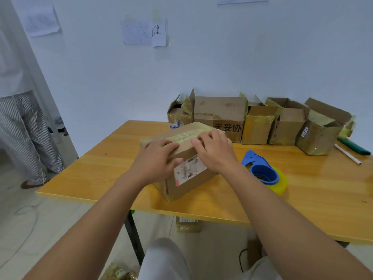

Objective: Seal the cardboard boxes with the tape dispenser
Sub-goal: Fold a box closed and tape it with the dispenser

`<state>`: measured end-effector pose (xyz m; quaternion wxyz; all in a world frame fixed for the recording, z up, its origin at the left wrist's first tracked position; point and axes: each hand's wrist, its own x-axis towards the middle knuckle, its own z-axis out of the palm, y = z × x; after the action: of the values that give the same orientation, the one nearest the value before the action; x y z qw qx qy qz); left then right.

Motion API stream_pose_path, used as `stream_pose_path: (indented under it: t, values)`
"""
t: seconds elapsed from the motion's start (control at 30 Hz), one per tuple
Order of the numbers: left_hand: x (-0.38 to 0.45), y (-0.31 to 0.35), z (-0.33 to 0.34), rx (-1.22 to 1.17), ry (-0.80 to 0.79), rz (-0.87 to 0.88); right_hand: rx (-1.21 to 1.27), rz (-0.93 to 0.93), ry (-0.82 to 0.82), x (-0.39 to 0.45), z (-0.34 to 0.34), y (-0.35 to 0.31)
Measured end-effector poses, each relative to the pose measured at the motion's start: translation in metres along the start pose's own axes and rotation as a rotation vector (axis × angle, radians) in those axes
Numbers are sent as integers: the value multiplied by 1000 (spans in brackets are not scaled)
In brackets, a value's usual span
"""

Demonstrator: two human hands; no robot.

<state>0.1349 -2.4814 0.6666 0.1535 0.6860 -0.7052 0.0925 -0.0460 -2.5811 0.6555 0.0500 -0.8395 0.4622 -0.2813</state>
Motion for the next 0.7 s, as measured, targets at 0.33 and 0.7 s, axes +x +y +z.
stream_pose_path:
  t: [0.33, 0.7]
  values:
    - [3, -47, -5, 121, -69, -158, 40, -3, -30, -19, 3, 28]
    - [11, -41, 9, -58, -35, -301, -1, -19, 143, -22, -1, 13]
